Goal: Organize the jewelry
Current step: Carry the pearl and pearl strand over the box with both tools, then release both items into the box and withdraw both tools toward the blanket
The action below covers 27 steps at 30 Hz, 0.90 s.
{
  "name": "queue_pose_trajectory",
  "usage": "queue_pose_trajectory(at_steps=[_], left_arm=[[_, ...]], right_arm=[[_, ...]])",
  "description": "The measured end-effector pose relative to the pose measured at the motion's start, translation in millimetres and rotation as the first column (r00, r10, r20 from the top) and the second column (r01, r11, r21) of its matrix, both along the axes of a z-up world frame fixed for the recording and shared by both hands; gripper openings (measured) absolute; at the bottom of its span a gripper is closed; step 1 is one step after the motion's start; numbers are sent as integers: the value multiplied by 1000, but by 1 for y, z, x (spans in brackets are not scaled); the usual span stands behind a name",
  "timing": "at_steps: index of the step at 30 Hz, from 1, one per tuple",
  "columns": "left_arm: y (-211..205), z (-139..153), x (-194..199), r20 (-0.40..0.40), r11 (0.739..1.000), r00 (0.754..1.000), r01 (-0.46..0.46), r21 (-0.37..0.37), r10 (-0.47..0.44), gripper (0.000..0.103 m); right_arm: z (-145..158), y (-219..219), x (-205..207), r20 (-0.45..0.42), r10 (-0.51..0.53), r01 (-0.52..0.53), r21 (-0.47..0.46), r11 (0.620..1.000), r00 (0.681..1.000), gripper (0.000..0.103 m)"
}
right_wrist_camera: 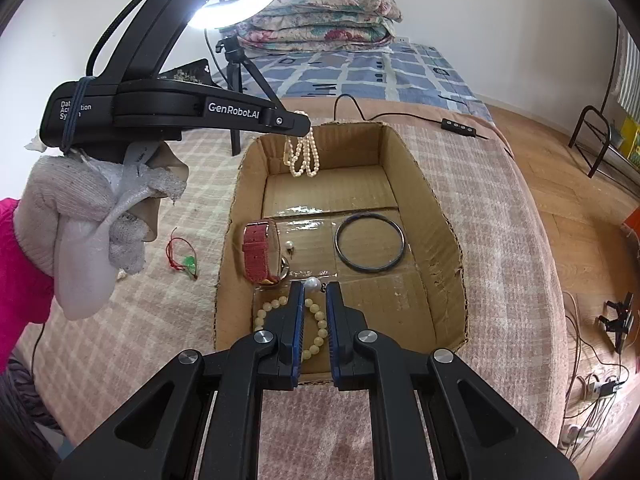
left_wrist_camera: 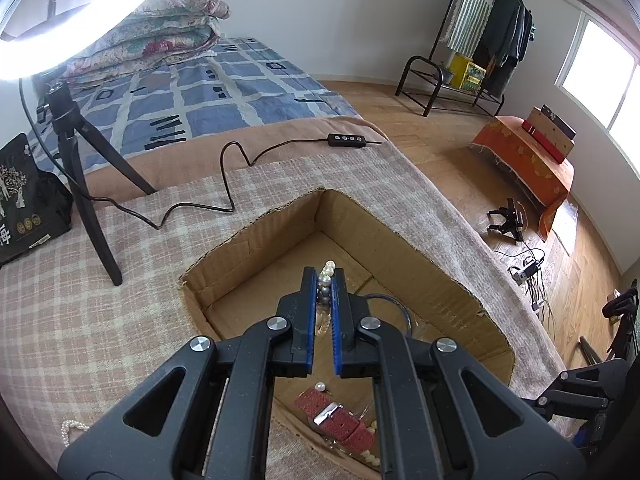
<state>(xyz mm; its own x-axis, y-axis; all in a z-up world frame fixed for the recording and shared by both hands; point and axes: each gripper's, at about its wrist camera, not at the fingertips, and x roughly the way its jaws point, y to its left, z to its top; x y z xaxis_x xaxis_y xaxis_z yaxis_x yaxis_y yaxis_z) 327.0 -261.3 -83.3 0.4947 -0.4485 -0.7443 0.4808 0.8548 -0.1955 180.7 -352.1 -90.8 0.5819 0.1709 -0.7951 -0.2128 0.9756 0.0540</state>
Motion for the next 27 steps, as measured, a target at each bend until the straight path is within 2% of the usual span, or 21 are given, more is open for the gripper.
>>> queue_pose_trajectory(at_steps=[14, 16, 17, 18, 19, 21, 22, 23, 27], left_arm=[[-18, -5, 5, -14, 1000, 1000, 12, 21, -11, 4], [-20, -4, 6, -18, 1000, 1000, 10, 26, -9, 5], [-21, -4, 5, -19, 1000, 1000, 10, 23, -9, 6], [-21, -4, 5, -18, 1000, 1000, 10, 24, -10, 9], [-21, -3, 5, -17, 1000, 1000, 10, 27, -10, 14], [-20, -2, 4, -12, 1000, 1000, 5, 28, -4, 51], [-19, 0, 3, 1, 1000, 1000, -2, 24, 2, 58], [-19, 1, 2, 9, 1000, 1000, -6, 23, 6, 63], [-16, 6, 1, -1, 1000, 1000, -16, 27, 16, 63]], right_arm=[[-9, -6, 5, -23, 7, -7, 8, 1000, 1000, 10], [-9, -6, 4, -22, 10, -10, 4, 1000, 1000, 15], [-9, -5, 4, -21, 15, -14, 5, 1000, 1000, 22], [-9, -5, 3, -18, 15, -15, 2, 1000, 1000, 27], [-8, -4, 3, -11, 12, -12, -4, 1000, 1000, 39], [-6, -3, 2, 6, 7, -7, -13, 1000, 1000, 60], [-5, -3, 1, 16, 6, -6, -18, 1000, 1000, 63], [-3, -2, 1, 21, 6, -5, -25, 1000, 1000, 68], [-1, 2, -1, 32, 8, -6, -54, 999, 999, 70]])
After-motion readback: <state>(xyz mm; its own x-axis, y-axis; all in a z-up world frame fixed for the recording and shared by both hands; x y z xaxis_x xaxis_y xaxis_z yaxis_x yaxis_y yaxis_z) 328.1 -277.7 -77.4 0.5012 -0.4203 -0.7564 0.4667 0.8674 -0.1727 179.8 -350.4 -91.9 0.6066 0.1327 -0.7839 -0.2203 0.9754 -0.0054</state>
